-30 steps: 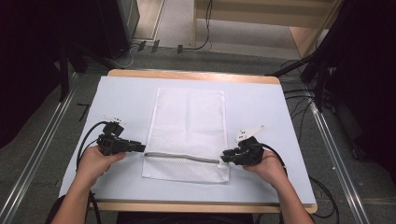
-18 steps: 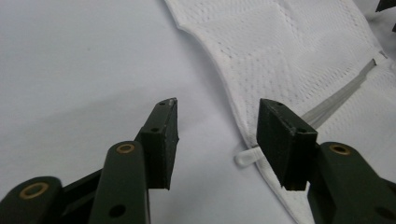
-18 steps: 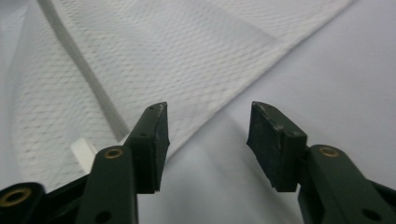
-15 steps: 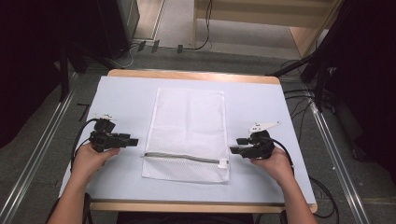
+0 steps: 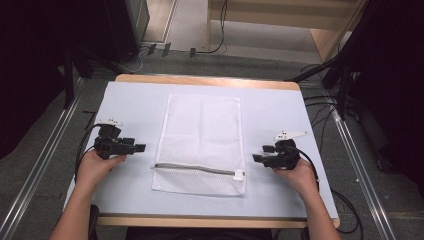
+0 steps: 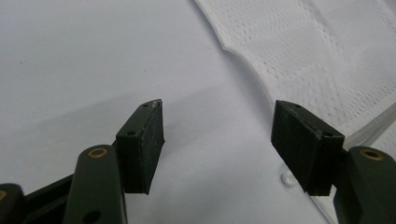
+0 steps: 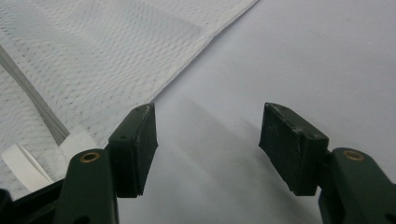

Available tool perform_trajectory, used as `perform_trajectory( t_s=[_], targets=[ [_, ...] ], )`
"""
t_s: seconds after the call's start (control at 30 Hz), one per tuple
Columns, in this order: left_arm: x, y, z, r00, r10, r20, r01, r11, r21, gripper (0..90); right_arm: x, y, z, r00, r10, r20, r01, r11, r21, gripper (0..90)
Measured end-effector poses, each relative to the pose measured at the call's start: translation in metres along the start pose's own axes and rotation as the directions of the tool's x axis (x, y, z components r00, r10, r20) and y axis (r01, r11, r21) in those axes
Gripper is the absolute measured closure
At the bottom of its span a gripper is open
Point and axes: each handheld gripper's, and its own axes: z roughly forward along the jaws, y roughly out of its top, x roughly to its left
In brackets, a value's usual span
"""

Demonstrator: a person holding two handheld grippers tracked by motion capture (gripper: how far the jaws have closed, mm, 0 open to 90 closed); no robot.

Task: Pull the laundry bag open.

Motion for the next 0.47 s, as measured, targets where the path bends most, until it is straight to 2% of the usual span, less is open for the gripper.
perform_trajectory(
  t_s=[0.47],
  targets=[
    [0.0026,0.0012,0.0027,0.9999,-0.003,-0.016,0.003,1.0,0.001,33.3,-0.0009,-0.0028,-0.0006,0.9998,0.008,0.019,-0.008,1.0,-0.001,35.7]
  ],
)
